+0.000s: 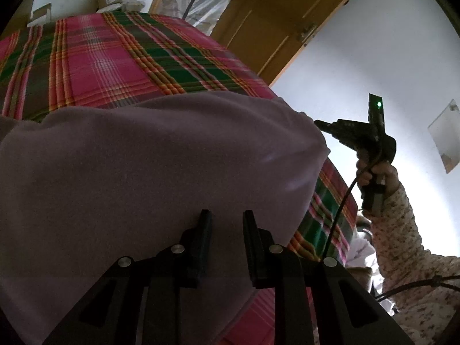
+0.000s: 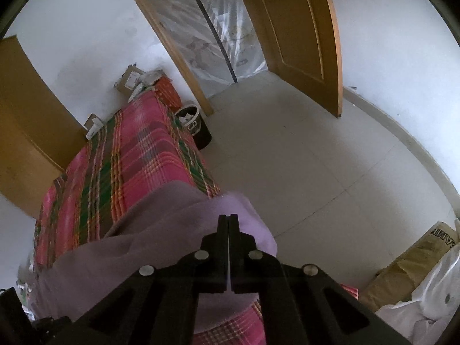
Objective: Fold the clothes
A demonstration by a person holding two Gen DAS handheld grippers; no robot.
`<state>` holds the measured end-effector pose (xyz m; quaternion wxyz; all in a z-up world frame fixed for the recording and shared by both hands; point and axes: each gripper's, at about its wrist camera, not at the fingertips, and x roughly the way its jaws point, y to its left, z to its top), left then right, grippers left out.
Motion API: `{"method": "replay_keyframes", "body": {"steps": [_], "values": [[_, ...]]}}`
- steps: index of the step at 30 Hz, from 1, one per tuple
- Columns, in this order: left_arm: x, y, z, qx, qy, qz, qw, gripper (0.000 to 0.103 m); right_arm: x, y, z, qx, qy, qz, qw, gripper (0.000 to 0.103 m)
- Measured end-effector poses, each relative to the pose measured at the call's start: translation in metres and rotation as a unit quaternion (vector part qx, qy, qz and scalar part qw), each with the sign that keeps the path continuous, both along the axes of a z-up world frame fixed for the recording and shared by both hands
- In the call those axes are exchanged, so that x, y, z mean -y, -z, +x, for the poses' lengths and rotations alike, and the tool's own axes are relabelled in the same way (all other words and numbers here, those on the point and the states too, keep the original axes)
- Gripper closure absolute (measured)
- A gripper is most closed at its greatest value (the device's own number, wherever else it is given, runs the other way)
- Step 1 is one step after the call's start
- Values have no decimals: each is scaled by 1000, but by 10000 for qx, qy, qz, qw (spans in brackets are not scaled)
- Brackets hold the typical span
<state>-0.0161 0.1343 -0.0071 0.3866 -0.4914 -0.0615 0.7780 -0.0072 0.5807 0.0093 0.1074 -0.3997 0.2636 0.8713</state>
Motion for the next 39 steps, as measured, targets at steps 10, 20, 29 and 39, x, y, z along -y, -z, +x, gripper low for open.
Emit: {"method": "replay_keyframes", "body": {"steps": [10,20,29,39], "values": [[1,-2,2,-21,-29,-25,10000,80,16,7,-17,-3,-423,-270,9987,99],[1,-2,2,-7,-35,-7,10000,80,13,-13,24,-315,-225,237,9990,100],[1,-2,2,-20,-30,-11,10000,80,4,-6,10,-129,-144,-180,9997,80],[1,-3,4,-44,-27,-26,10000,80,11,9,-20,154,-220,-377,9989,91]]}}
